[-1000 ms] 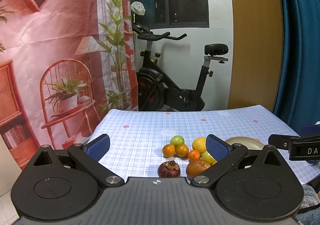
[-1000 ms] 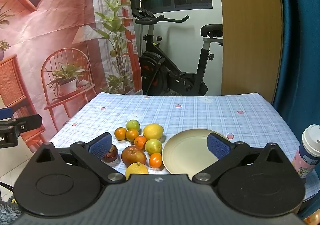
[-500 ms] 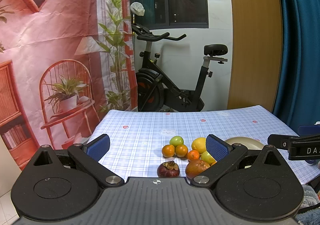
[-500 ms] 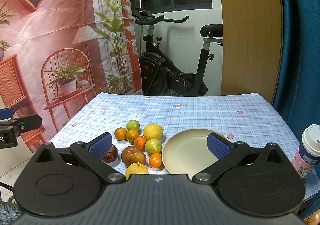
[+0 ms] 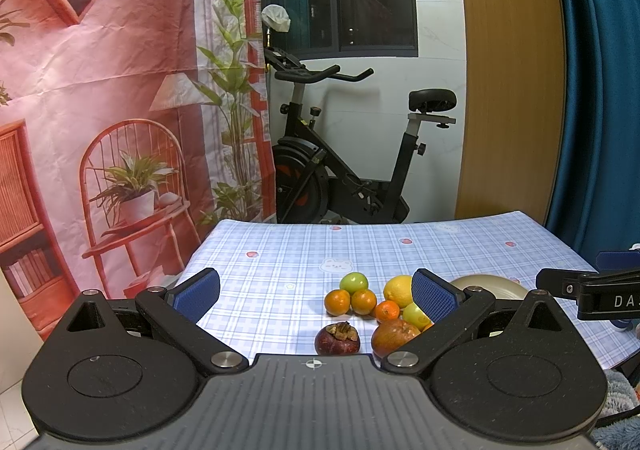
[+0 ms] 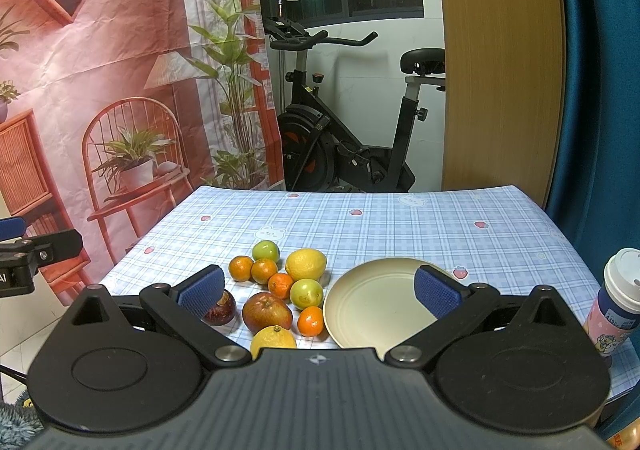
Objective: Organize fruits
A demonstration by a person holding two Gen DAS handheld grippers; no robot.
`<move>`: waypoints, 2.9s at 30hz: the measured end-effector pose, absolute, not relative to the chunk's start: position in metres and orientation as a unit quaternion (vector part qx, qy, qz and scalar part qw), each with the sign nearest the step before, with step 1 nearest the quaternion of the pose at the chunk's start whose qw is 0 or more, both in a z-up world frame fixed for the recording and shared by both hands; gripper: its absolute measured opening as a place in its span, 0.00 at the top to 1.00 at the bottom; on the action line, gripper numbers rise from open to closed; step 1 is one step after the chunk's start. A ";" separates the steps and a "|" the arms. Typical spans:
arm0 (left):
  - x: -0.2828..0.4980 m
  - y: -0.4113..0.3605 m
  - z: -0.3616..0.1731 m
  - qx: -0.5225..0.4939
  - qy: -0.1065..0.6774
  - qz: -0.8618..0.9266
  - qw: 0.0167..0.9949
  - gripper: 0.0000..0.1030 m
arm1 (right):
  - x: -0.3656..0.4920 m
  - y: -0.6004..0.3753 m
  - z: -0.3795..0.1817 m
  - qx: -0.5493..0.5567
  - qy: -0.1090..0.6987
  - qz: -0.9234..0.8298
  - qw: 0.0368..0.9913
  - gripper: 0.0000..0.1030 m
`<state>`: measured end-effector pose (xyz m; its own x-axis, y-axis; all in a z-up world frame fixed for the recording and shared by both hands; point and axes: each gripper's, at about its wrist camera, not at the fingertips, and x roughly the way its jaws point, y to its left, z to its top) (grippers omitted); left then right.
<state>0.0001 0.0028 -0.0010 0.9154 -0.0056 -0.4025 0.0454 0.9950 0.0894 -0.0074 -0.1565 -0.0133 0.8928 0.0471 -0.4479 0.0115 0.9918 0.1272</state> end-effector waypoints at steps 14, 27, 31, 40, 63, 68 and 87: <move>0.000 0.003 -0.001 0.048 0.205 -0.014 0.977 0.00 | -0.008 -0.157 -0.013 0.064 0.231 0.009 0.971 0.00; 0.000 0.003 -0.001 0.048 0.205 -0.014 0.977 0.00 | -0.008 -0.157 -0.013 0.064 0.231 0.009 0.971 0.00; 0.000 0.003 -0.002 0.048 0.205 -0.014 0.977 0.00 | -0.008 -0.157 -0.013 0.064 0.231 0.009 0.971 0.00; 0.000 0.004 -0.001 0.048 0.205 -0.014 0.977 0.00 | -0.008 -0.157 -0.013 0.064 0.231 0.009 0.971 0.00; 0.025 0.010 0.002 0.060 0.162 0.029 0.985 0.00 | 0.013 -0.183 0.001 0.081 0.135 0.015 0.987 0.00; 0.043 0.006 0.004 0.062 0.143 0.032 0.987 0.00 | 0.038 -0.191 -0.002 0.108 0.116 0.045 0.986 0.00; 0.113 0.001 -0.066 -0.026 0.197 -0.049 0.979 0.11 | 0.118 -0.164 -0.063 0.061 0.145 0.044 0.987 0.00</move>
<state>0.1129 0.0009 -0.0664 0.9179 -0.1061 -0.3823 0.0853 0.9938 -0.0711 0.1177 -0.1640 -0.0632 0.9542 0.1041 -0.2806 -0.0685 0.9886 0.1339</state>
